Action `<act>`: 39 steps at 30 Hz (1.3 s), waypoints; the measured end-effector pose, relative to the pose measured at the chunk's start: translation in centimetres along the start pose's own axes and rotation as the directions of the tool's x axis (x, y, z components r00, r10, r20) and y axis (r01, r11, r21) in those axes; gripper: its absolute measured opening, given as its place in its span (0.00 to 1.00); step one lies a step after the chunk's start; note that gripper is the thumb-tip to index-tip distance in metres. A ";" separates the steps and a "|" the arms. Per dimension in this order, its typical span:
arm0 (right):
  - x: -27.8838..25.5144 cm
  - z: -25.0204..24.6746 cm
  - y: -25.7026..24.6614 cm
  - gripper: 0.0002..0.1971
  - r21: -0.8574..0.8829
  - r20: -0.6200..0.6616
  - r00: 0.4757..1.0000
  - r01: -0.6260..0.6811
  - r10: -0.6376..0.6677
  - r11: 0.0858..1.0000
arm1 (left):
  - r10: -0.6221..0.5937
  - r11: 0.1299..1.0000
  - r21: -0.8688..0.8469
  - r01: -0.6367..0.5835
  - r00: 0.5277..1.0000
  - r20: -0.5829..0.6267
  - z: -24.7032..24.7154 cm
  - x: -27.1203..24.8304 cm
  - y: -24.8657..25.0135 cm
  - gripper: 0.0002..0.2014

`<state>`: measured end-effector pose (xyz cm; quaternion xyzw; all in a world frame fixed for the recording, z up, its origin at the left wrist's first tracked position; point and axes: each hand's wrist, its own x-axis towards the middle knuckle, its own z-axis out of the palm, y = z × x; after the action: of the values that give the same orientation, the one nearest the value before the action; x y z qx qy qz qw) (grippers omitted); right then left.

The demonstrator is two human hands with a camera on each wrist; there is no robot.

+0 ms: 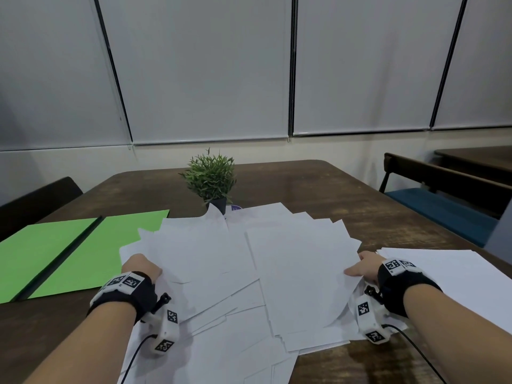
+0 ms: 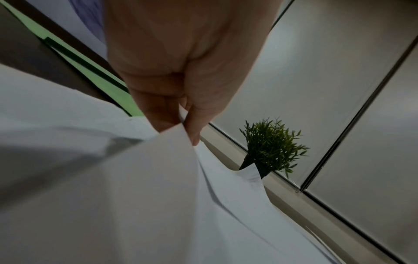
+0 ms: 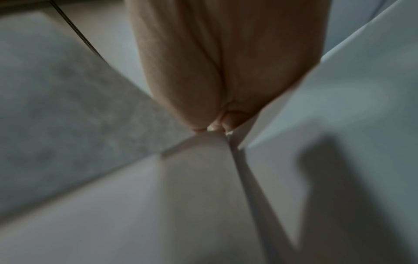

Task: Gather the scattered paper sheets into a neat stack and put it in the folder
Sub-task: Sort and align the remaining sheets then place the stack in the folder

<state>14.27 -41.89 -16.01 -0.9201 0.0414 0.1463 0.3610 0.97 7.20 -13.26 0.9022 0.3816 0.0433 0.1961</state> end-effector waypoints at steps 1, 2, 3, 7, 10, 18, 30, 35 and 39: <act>-0.2 0.0 -0.2 0.10 -0.005 -0.010 1.000 0.002 -0.002 1.000 | 0.007 1.000 -0.016 -0.007 1.000 -0.004 -0.1 -0.1 0.0 0.08; -0.4 0.0 -0.3 0.09 -0.006 -0.013 1.000 0.006 -0.006 1.000 | 0.020 0.999 -0.046 -0.021 1.000 -0.019 -0.1 -0.4 0.0 0.06; -0.5 0.0 -0.3 0.08 -0.015 -0.015 1.000 0.005 -0.005 1.000 | 0.032 0.995 -0.090 -0.036 0.998 -0.046 -0.1 -0.5 -0.1 0.06; -0.5 0.1 -0.2 0.12 -0.027 -0.024 1.000 0.019 -0.020 0.999 | 0.070 0.958 -0.263 -0.118 0.981 -0.184 -0.3 -2.1 -0.2 0.10; 0.0 0.1 0.2 0.18 -0.034 -0.014 1.000 0.026 -0.026 0.999 | 0.132 0.915 -0.341 -0.214 0.959 -0.250 -0.9 -3.5 -0.2 0.10; -1.6 0.3 -1.0 0.14 0.006 -0.057 0.998 -0.004 0.004 1.000 | 0.253 0.756 -0.555 -0.347 0.937 -0.242 -4.2 -6.2 1.1 0.06; -3.1 -0.3 -1.2 0.48 0.548 0.002 0.988 -0.130 0.154 0.827 | 0.437 0.665 -0.681 -0.306 0.899 0.022 1.8 -10.0 11.3 0.06; -1.0 0.1 0.1 0.61 0.549 0.056 0.994 -0.107 0.091 0.829 | 0.418 0.850 -0.427 -0.309 0.888 0.189 6.5 -10.9 12.7 0.09; 0.4 0.5 1.3 0.38 0.339 0.068 0.995 0.042 -0.068 0.940 | 0.409 0.896 -0.329 -0.299 0.844 0.347 7.0 -11.7 13.3 0.14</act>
<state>14.32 -42.50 -17.27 -0.8392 0.0259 0.1630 0.5182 3.21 -11.72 -13.71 0.9123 0.1483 -0.0601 0.3770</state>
